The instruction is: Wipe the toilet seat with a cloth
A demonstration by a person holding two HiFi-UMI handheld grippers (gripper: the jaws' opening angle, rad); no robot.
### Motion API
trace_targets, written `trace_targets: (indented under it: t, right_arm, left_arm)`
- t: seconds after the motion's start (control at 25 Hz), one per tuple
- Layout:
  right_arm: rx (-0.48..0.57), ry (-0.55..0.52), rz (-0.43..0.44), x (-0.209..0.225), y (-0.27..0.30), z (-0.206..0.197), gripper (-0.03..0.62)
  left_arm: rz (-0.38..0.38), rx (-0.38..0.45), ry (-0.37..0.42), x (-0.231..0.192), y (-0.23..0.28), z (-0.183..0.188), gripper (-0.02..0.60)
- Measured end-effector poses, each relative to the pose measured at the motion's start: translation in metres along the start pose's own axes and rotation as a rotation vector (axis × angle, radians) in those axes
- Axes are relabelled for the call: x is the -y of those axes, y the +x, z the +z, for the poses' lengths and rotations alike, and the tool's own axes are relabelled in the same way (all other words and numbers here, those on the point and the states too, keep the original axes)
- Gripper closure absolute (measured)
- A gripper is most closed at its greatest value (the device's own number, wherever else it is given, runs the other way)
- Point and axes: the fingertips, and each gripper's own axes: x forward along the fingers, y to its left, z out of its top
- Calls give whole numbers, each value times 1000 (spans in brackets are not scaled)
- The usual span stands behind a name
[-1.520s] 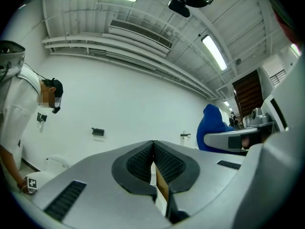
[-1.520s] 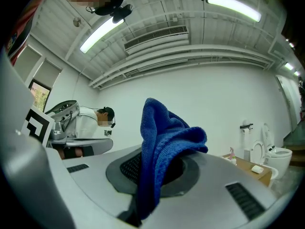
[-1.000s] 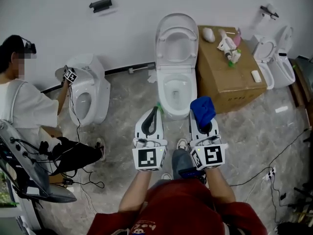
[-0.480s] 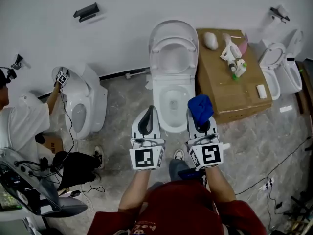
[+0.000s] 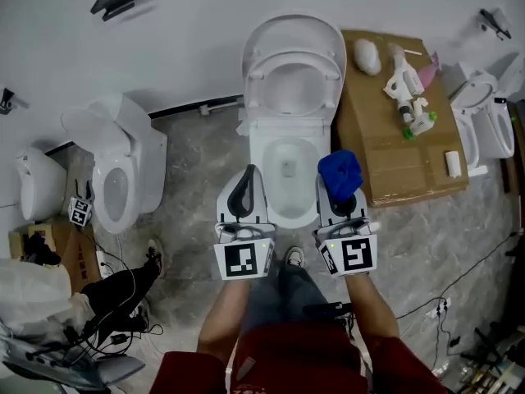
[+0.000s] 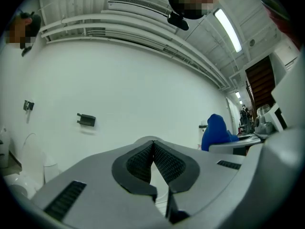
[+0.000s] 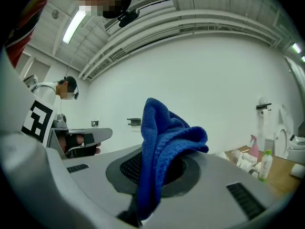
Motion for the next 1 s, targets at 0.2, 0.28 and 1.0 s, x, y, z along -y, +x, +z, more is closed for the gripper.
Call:
trace_targets:
  t: [0.2,0.28,1.0]
  right_arm:
    - [-34,-21,7,13,70,-83,542]
    - [-43,-25,12,20,103,-123,540]
    - [-149,19,-141,122,283,-443,540]
  left_arm:
    - [-11,-6,-21,-33,52,-79,565]
    - [-10,-6,-29,-47,73,-115,566]
    - [-57,17,-6,-119,169,-361,566]
